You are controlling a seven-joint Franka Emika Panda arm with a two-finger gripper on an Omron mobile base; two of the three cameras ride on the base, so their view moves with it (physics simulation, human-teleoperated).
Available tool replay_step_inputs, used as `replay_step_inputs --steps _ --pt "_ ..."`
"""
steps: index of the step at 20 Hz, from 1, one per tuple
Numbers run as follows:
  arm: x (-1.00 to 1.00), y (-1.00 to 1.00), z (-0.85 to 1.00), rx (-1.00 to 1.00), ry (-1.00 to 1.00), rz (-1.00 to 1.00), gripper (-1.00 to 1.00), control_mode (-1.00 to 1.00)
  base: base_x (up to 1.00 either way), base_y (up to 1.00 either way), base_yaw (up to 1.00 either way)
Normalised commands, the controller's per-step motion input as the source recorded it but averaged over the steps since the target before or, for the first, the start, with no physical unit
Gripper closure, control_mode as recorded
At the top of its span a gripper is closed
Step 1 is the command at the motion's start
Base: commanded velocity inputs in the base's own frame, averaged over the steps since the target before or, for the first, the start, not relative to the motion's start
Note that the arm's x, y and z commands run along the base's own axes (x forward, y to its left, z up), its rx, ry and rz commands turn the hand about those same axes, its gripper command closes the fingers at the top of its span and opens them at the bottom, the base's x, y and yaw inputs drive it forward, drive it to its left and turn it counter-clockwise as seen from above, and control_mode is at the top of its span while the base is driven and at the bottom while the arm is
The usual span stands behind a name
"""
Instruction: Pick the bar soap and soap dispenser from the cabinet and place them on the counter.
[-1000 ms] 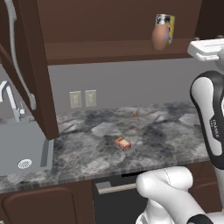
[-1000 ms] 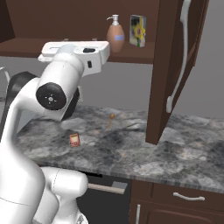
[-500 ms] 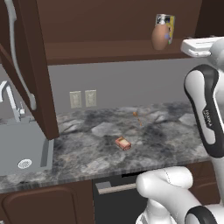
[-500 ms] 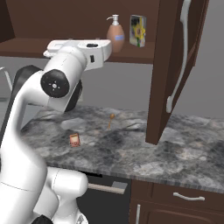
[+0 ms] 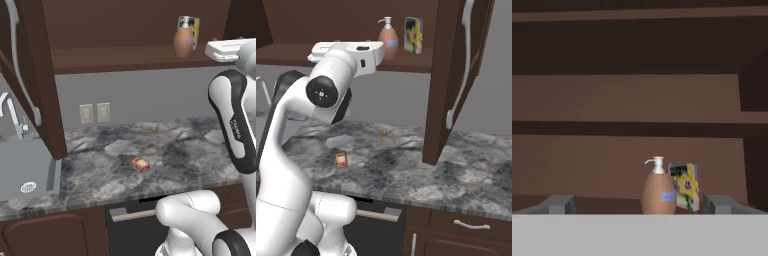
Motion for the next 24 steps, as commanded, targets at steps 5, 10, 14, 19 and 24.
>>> replay_step_inputs --steps 5,10,14,19,24 --pt "0.25 0.00 -0.02 0.00 -0.03 0.00 -1.00 -1.00 0.00 0.00 0.00" --pt "0.26 0.00 0.00 0.00 0.00 0.00 -1.00 -1.00 0.00 0.00 0.00" --pt "0.23 0.00 -0.01 0.00 0.00 0.00 -1.00 -1.00 0.00 0.00 0.00" --pt "0.20 0.00 -0.04 0.00 -0.01 0.00 -1.00 -1.00 0.00 0.00 0.00" --pt "0.19 0.00 -0.06 0.00 -0.04 0.00 -1.00 -1.00 0.00 0.00 0.00"
